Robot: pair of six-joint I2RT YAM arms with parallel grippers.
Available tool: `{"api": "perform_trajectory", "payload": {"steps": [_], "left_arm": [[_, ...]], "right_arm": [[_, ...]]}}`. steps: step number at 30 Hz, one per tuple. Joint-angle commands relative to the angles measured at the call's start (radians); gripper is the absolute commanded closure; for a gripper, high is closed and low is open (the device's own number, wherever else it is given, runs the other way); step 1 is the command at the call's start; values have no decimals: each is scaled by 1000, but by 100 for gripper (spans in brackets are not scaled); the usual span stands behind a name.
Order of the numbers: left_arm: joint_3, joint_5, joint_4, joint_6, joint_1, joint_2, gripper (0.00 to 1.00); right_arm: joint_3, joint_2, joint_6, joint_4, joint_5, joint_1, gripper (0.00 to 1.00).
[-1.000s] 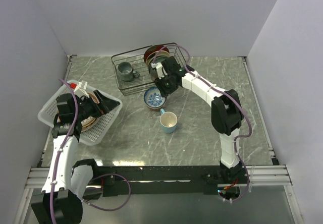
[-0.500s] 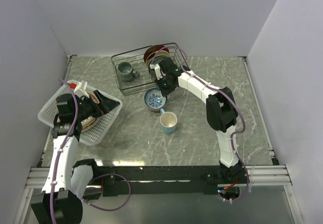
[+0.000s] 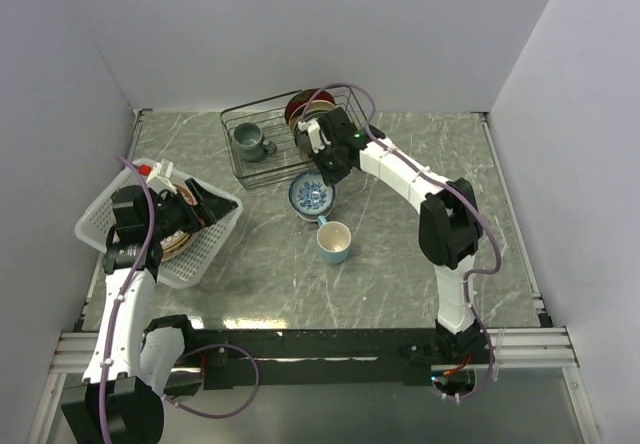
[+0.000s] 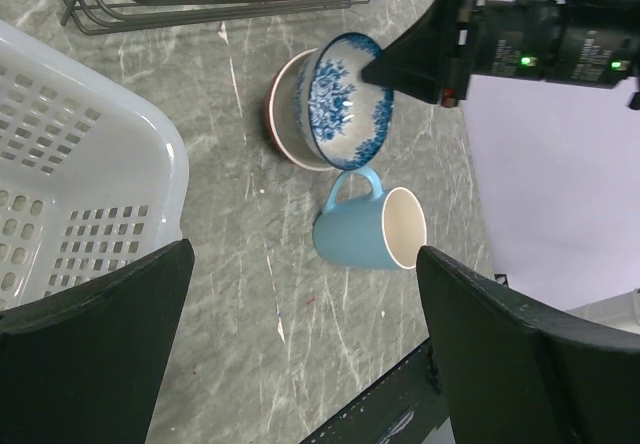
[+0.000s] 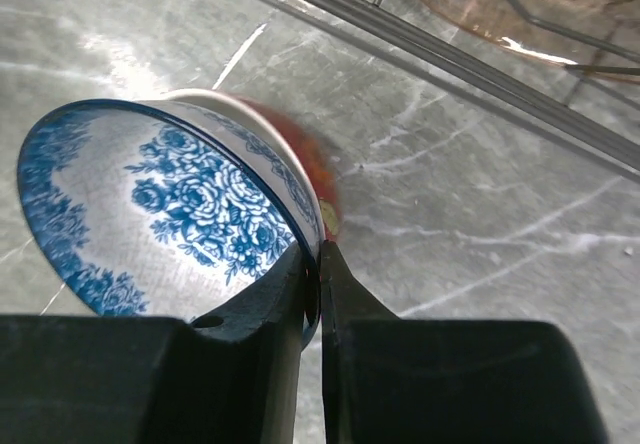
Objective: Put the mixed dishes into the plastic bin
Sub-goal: Pick up the bowl from the center of the board.
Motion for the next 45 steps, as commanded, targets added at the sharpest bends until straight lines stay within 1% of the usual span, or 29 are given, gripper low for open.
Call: {"api": "perform_trajectory", "payload": {"steps": [1, 10, 15, 19, 22, 23, 25, 26, 27, 30, 33, 34, 35, 37, 38, 40, 41, 43, 44, 45], "left_arm": [[-3, 19, 46, 22, -2, -10, 1], [-11, 48, 62, 16, -2, 0, 1], [-14, 66, 72, 11, -4, 9, 1], [-23, 89, 95, 0, -4, 8, 1], [-27, 88, 105, -14, -38, 8, 1], [-24, 82, 104, -15, -73, 8, 1], [-20, 33, 98, -24, -122, 5, 1], [-14, 10, 96, -29, -184, 3, 1], [-12, -41, 98, -43, -214, 0, 1], [2, -117, 116, -87, -323, 0, 1], [48, -265, 92, -119, -438, 16, 1], [64, -365, 75, -126, -467, 23, 1], [103, -410, 60, -132, -526, 32, 1], [136, -502, 24, -156, -584, 62, 1], [164, -574, 15, -165, -637, 72, 1], [187, -637, 4, -198, -686, 101, 1], [209, -694, 1, -208, -735, 112, 1], [227, -737, -3, -233, -784, 146, 1], [247, -759, -8, -250, -830, 172, 1], [258, -803, -14, -256, -854, 184, 1]], "right_arm": [[0, -131, -21, 27, -21, 2, 89], [-31, -163, -13, 30, -98, -13, 92], [-46, -166, -4, 27, -175, -47, 92], [-70, -212, -13, 29, -253, -71, 94], [-93, -244, -30, 24, -307, -79, 94], [-107, -250, -35, 22, -322, -79, 95], [-127, -272, -47, 18, -359, -79, 95], [-135, -278, -52, 18, -370, -79, 95], [-141, -286, -55, 18, -380, -79, 96], [-166, -312, -75, 16, -417, -79, 97], [-195, -349, -95, 21, -448, -79, 99], [-202, -368, -102, 24, -453, -79, 99], [-219, -379, -102, 28, -459, -79, 100], [-239, -410, -107, 39, -462, -79, 100], [-260, -422, -108, 44, -465, -79, 100], [-296, -456, -108, 61, -465, -81, 100], [-308, -468, -108, 67, -471, -82, 100], [-337, -502, -104, 85, -476, -90, 100], [-346, -520, -101, 90, -485, -96, 100], [-353, -528, -99, 97, -489, -102, 100]]}}
